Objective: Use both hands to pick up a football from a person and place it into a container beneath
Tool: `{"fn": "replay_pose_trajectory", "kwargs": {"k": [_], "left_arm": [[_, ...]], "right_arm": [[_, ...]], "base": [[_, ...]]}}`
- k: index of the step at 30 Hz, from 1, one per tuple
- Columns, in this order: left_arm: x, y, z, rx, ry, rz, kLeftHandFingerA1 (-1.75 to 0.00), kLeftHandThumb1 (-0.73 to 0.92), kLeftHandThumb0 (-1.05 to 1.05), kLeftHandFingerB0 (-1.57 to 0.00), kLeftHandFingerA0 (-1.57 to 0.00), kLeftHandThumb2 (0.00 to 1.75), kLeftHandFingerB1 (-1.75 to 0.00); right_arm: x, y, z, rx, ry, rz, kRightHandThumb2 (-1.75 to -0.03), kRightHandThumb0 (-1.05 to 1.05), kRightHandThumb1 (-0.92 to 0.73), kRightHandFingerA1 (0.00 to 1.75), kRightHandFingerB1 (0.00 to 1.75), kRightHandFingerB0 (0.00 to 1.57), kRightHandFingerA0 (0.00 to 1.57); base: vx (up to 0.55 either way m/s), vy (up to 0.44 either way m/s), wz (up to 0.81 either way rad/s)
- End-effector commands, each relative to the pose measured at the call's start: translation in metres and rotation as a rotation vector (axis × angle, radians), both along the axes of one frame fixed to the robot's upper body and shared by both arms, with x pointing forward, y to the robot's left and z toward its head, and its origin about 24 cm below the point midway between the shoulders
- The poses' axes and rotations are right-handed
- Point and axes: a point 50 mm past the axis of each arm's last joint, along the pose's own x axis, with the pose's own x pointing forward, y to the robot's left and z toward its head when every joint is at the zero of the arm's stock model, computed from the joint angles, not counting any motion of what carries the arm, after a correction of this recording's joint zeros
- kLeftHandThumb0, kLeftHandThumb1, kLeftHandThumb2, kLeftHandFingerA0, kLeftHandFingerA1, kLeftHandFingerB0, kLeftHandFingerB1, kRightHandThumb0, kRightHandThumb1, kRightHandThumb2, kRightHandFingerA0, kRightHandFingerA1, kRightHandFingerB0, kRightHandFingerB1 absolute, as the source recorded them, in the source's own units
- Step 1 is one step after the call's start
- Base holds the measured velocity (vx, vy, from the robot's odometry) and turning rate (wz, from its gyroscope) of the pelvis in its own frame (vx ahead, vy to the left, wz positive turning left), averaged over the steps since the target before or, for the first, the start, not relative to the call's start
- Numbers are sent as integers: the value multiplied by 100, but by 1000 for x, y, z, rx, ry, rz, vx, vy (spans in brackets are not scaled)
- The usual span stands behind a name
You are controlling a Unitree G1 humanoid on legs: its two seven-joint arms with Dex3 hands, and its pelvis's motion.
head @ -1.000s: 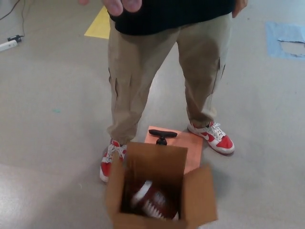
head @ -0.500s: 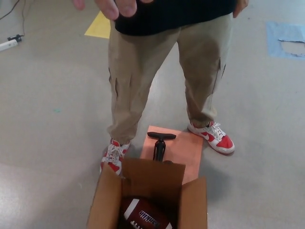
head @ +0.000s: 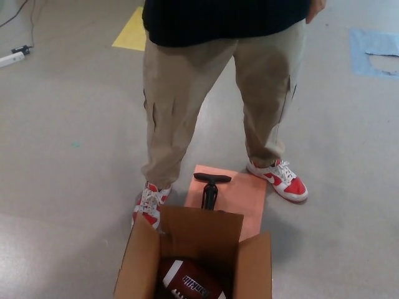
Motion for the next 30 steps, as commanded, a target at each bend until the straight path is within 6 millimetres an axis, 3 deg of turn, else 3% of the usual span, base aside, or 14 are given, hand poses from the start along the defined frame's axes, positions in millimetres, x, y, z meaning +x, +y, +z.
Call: {"fn": "replay_pose_trajectory", "kwargs": {"k": [1,5,10,13,14,16,17,18,22,26,27,30], "left_arm": [[-25,-18,-67,67,135,-61,-9,83,-91,0,0,111,-4],[-46,-19,-106,80,279,-47,-4,87,-96,0,0,114,0],[-55,-15,-123,142,385,-37,-9,85,-91,0,0,115,-6],[-58,-11,-124,165,394,-46,-10,85,-87,0,0,114,-7],[-58,-8,-123,181,396,-49,-3,76,-81,0,0,95,-1],[-58,-5,-122,201,406,-51,-2,76,-81,0,0,95,-1],[-59,-4,-122,200,410,-53,-12,84,-85,0,0,114,-9],[-58,-4,-121,204,410,-52,-4,78,-84,0,0,99,-3],[-57,-3,-121,219,403,-49,-6,74,-79,0,0,94,-7],[-56,-4,-119,205,382,-56,-2,80,-85,0,0,100,-1],[-56,-4,-118,209,379,-60,-16,82,-81,0,0,116,-14],[-55,-4,-118,218,381,-59,-15,82,-82,0,0,116,-13]], "right_arm": [[-18,7,-76,-43,246,-48,-115,-88,-83,15,10,0,0],[-35,8,-119,-30,444,-41,-112,-84,-82,19,13,0,0],[-40,4,-128,-36,508,-36,-110,-89,-80,24,11,6,7],[-38,6,-129,-58,517,-20,-110,-88,-80,24,12,6,7],[-38,7,-130,-74,524,-15,-110,-88,-81,19,12,4,5],[-38,8,-132,-101,532,-9,-111,-87,-82,21,13,4,4],[-41,7,-133,-125,535,-7,-111,-87,-82,21,13,4,5],[-42,6,-134,-138,540,-9,-111,-86,-81,19,14,3,3],[-43,5,-136,-160,551,-9,-110,-84,-80,19,15,1,2],[-42,5,-135,-147,541,-3,-112,-83,-81,19,14,0,0],[-41,5,-134,-148,539,-3,-111,-84,-81,19,14,1,1],[-41,4,-134,-154,536,-7,-111,-85,-81,19,14,2,3]], "base": [[0,0,0],[0,0,0],[0,0,0],[0,0,0],[0,0,0],[0,0,0],[0,0,0],[0,0,0],[0,0,0],[0,0,0],[0,0,0],[0,0,0]]}}
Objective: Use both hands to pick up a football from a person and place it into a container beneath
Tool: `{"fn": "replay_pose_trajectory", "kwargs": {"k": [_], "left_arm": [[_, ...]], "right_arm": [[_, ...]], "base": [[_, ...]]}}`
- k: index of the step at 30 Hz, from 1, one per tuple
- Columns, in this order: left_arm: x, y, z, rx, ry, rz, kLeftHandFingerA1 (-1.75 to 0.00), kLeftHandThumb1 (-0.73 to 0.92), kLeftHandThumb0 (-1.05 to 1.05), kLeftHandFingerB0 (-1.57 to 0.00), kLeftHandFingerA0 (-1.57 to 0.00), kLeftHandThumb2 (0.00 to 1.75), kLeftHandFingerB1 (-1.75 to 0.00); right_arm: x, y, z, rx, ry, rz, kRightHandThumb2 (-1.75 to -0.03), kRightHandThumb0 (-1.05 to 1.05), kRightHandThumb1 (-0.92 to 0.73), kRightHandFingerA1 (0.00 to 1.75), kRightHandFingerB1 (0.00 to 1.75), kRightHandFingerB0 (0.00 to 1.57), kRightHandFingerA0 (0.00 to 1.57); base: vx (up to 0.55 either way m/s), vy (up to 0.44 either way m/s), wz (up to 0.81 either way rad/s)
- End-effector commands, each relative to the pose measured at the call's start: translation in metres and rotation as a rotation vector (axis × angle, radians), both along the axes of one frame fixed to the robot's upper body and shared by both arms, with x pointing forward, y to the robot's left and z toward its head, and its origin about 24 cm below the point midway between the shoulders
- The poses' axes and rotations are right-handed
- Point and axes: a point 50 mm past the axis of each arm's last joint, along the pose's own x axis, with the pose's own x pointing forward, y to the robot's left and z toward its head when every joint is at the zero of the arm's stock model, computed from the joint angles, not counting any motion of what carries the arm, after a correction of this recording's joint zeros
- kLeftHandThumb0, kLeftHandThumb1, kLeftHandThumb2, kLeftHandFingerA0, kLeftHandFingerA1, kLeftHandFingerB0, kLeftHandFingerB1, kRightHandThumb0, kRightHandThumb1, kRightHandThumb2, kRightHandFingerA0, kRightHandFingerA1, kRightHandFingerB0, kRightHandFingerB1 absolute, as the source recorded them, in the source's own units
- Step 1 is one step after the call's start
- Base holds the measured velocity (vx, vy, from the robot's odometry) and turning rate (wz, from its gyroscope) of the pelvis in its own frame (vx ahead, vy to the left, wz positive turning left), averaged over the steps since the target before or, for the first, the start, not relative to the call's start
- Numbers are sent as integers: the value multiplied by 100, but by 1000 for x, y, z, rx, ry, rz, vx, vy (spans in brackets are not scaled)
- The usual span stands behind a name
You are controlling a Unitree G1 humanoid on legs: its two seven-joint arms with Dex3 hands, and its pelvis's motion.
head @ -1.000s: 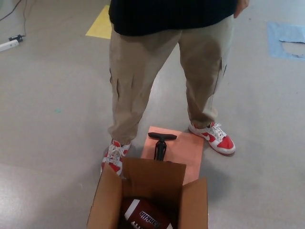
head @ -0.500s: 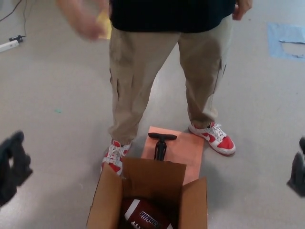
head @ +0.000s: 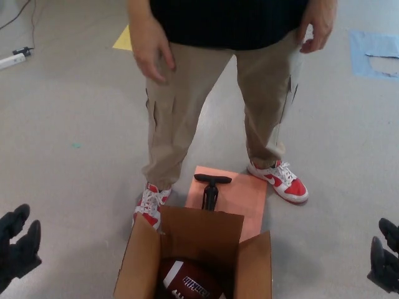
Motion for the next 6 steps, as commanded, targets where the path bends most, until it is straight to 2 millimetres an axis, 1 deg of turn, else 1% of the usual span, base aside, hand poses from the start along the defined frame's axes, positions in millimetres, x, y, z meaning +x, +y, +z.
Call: {"fn": "replay_pose_trajectory", "kwargs": {"k": [1,2,3,6], "left_arm": [[2,4,8,58,-44,-30,-15,82,-82,0,0,116,-13],[3,4,8,58,-47,-31,-14,83,-84,0,0,115,-11],[3,4,8,58,-46,-29,-16,81,-82,0,0,115,-13],[3,4,9,60,-47,-30,-15,82,-83,0,0,115,-12]], "right_arm": [[3,-7,8,-58,-47,6,-111,-87,-82,20,13,4,4],[3,-8,8,-58,-47,5,-111,-87,-82,20,13,3,4],[3,-8,8,-62,-46,7,-112,-87,-82,19,12,3,4],[3,-8,8,-68,-45,9,-111,-87,-82,19,12,3,4]], "base": [[0,0,0],[0,0,0],[0,0,0],[0,0,0]]}}
